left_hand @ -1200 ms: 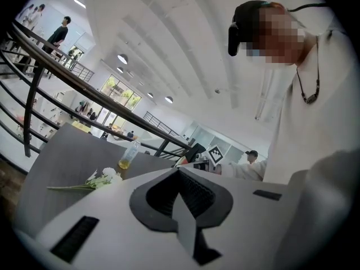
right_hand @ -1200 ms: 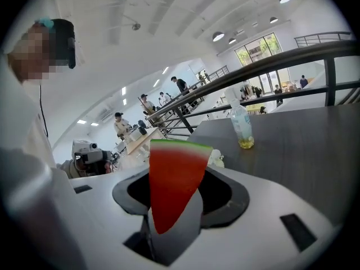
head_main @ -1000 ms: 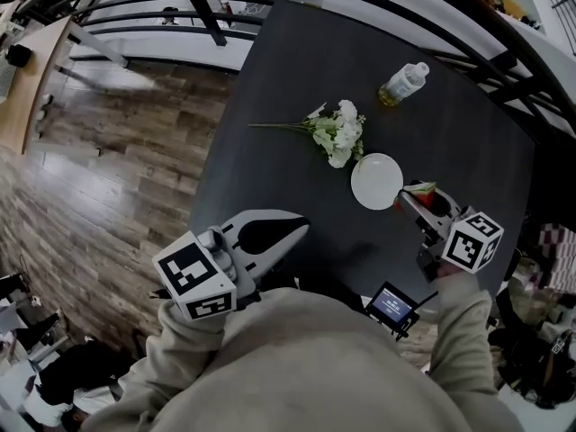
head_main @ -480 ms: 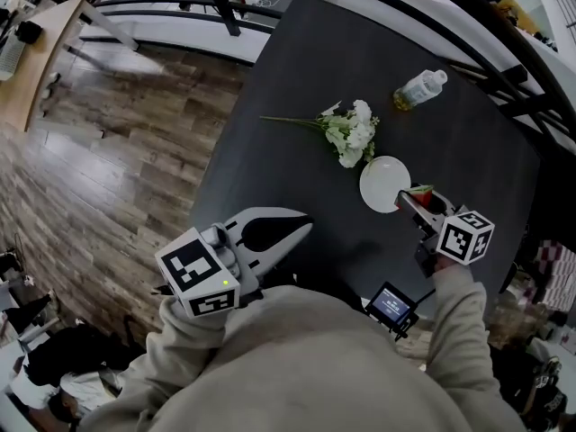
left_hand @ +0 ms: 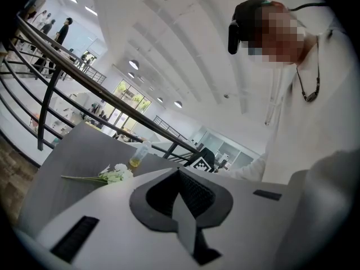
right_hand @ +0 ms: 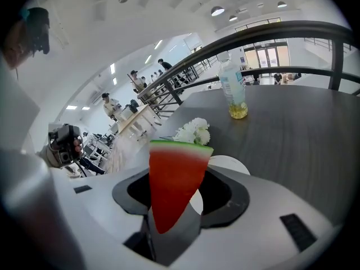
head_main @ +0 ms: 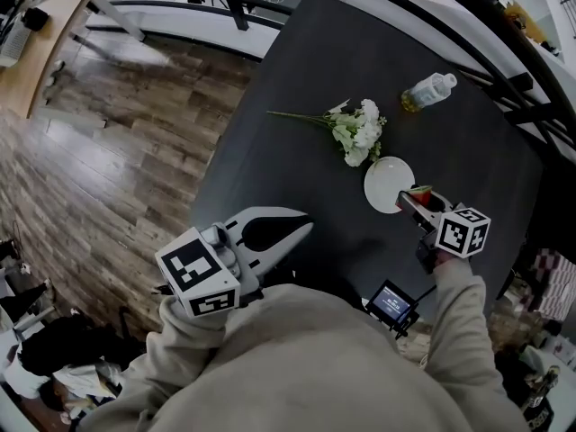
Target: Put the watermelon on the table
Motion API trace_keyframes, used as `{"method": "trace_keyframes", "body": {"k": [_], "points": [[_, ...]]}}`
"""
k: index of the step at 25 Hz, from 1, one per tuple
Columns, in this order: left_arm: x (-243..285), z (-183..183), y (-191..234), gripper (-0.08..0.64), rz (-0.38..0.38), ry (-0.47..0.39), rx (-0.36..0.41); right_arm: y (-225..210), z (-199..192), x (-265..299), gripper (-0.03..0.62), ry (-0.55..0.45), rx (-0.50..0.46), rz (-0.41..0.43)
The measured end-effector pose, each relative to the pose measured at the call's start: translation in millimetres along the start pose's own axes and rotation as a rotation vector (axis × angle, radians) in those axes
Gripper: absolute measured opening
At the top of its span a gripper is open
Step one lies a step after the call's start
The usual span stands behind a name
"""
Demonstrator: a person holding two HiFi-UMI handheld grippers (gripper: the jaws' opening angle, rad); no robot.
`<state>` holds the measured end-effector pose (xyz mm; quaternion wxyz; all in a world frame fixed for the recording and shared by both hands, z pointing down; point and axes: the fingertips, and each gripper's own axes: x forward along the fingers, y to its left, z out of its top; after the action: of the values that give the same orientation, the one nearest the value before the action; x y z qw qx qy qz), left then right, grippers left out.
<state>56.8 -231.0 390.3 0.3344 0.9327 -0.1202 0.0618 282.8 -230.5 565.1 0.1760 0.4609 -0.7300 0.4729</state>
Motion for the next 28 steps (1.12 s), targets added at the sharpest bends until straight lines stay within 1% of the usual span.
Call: {"method": "trace_keyframes", "body": {"k": [11,17,24,28], "points": [[-10.8,-5.5,5.1,0.006,0.041,-0.027,-0.02,-17.2,-16.0,20.9,0.213,0.102,-0.019,-0.011],[-19.2,-9.9,10.6,0.006,0.072,-0.044,-0.037,-31.6,-24.9,33.7,0.213,0.15,-0.007,-0.03],[-29.2,-12.2,13.4,0.006,0.097,-0.057,-0.049,-51.4,-40.1,48.8,0.213,0.233,-0.016,-0.089],[-32.5,-15.6,13.6,0.006,0.105,-0.067,-0.059,-64.0,-51.4,56.9,0.213,0.304,-0.056,-0.146]]}}
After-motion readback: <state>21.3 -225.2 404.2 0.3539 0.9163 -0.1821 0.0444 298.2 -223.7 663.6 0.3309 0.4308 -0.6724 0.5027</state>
